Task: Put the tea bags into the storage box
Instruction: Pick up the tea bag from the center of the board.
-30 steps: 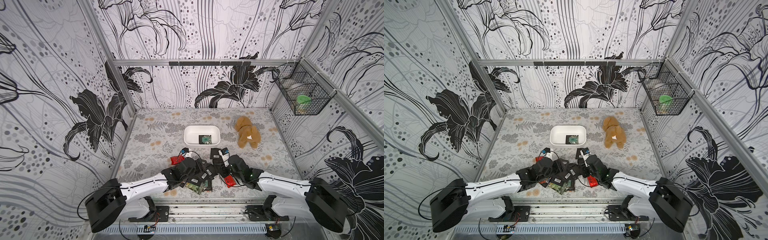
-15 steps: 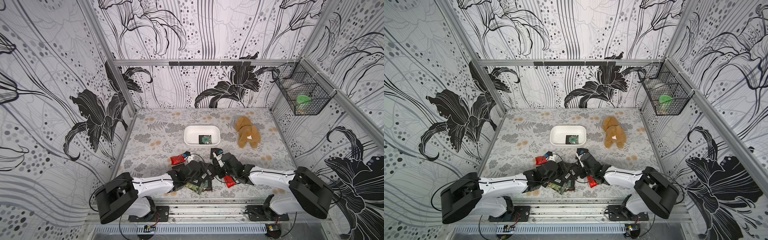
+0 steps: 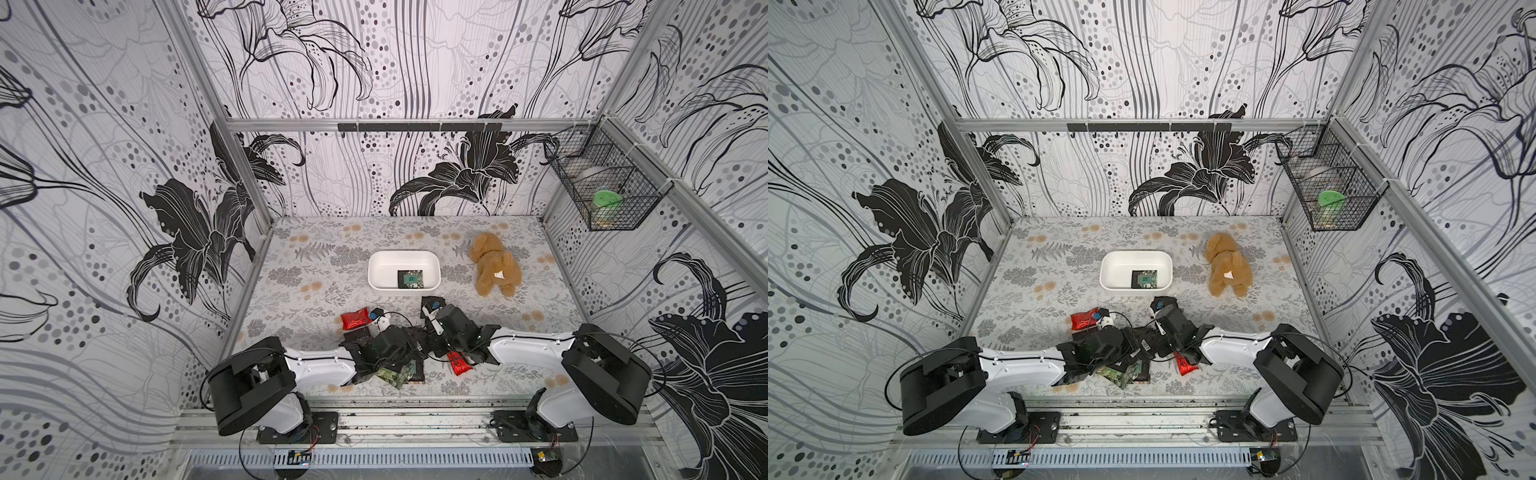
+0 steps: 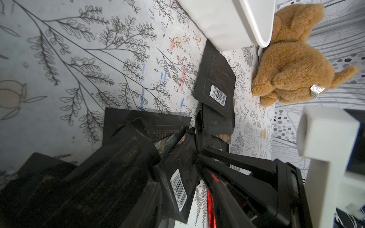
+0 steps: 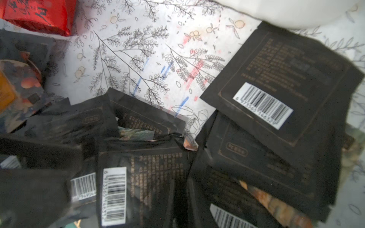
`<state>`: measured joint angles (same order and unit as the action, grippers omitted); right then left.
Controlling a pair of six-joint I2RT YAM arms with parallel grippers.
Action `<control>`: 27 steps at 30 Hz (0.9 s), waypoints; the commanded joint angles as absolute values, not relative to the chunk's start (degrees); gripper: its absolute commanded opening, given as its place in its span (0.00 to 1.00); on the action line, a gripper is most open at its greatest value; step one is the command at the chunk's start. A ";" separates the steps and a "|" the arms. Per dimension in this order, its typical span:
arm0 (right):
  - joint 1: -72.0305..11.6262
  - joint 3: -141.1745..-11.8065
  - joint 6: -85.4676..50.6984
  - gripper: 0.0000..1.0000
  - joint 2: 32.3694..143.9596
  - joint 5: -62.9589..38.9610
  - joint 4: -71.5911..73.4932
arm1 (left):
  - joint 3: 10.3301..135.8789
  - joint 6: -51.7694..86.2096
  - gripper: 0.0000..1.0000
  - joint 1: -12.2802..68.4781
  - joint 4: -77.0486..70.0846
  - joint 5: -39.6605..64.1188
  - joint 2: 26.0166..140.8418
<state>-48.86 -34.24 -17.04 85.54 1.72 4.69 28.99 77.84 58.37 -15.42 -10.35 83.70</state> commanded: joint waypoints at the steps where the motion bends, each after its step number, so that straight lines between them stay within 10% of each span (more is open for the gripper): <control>1: -49.22 -35.58 -16.96 0.19 86.72 2.11 2.81 | 28.39 78.62 0.47 58.72 -18.87 -11.30 85.50; 27: -49.22 -36.72 -17.15 0.17 88.57 1.89 2.19 | 26.94 83.67 0.38 60.17 -28.04 -10.27 92.33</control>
